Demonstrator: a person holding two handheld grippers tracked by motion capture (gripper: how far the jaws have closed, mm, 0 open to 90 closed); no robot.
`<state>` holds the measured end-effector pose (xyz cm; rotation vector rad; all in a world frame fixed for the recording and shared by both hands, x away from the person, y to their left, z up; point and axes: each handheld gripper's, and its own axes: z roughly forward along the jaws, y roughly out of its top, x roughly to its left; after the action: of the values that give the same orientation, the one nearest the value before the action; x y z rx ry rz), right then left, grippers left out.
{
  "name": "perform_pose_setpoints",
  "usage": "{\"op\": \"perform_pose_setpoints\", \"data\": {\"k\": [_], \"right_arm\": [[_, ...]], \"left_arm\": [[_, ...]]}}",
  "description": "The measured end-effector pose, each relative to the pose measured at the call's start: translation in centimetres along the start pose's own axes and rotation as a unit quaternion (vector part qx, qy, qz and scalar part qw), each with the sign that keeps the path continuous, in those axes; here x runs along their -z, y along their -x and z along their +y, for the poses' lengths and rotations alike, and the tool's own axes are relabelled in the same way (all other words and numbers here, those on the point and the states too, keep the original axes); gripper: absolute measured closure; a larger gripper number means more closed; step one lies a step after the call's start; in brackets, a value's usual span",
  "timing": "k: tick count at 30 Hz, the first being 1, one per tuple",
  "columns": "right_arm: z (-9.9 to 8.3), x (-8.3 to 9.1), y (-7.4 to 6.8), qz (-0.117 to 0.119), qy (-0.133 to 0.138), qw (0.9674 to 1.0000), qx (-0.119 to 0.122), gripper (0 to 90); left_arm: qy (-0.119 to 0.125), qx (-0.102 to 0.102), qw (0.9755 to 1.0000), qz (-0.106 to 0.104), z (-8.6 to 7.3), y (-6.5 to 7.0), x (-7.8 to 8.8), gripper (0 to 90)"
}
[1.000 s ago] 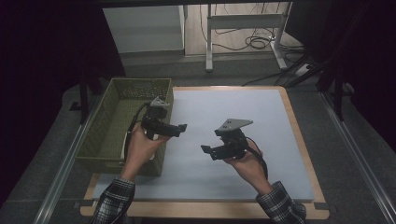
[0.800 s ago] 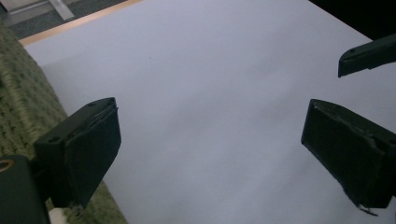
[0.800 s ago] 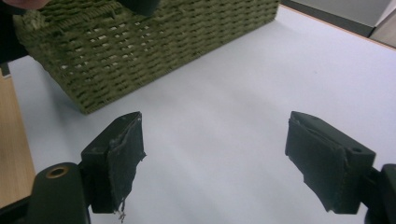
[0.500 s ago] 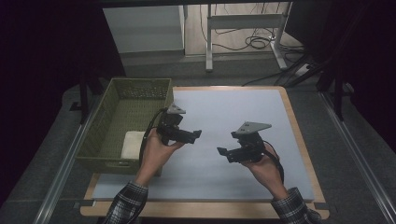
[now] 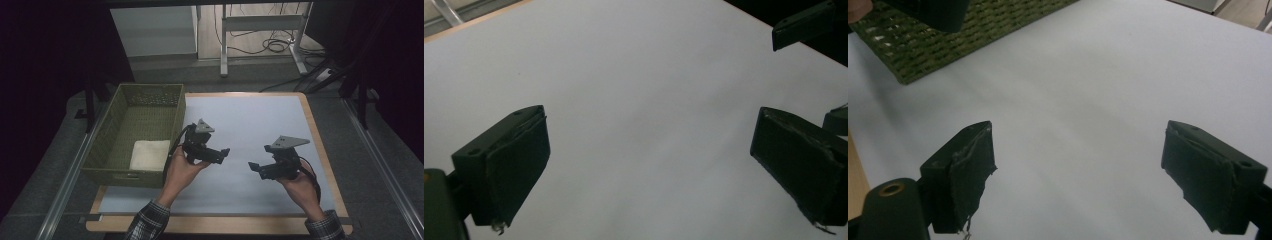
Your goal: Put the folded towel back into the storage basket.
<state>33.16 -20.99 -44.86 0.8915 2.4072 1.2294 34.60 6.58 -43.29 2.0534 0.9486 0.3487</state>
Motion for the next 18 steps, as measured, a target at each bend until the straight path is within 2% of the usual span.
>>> {"op": "perform_pose_setpoints", "data": {"k": [3, 9, 18], "right_arm": [[-0.8, 0.4, 0.4, -0.006, -0.004, 1.0000, -0.001, 13.2], [-2.4, 0.9, 1.0, -0.013, -0.011, 0.9998, -0.006, 12.1], [-5.2, 0.7, 1.8, -0.015, -0.024, 0.9994, -0.022, 7.4]], "left_arm": [[0.003, 0.000, 1.0000, -0.008, -0.4, 0.5, -0.5, 2.9], [-0.003, -0.014, 0.9998, -0.014, -1.5, 1.6, -1.7, 2.7], [-0.009, -0.014, 0.9996, -0.021, -3.6, 2.4, -2.8, 2.5]]}}
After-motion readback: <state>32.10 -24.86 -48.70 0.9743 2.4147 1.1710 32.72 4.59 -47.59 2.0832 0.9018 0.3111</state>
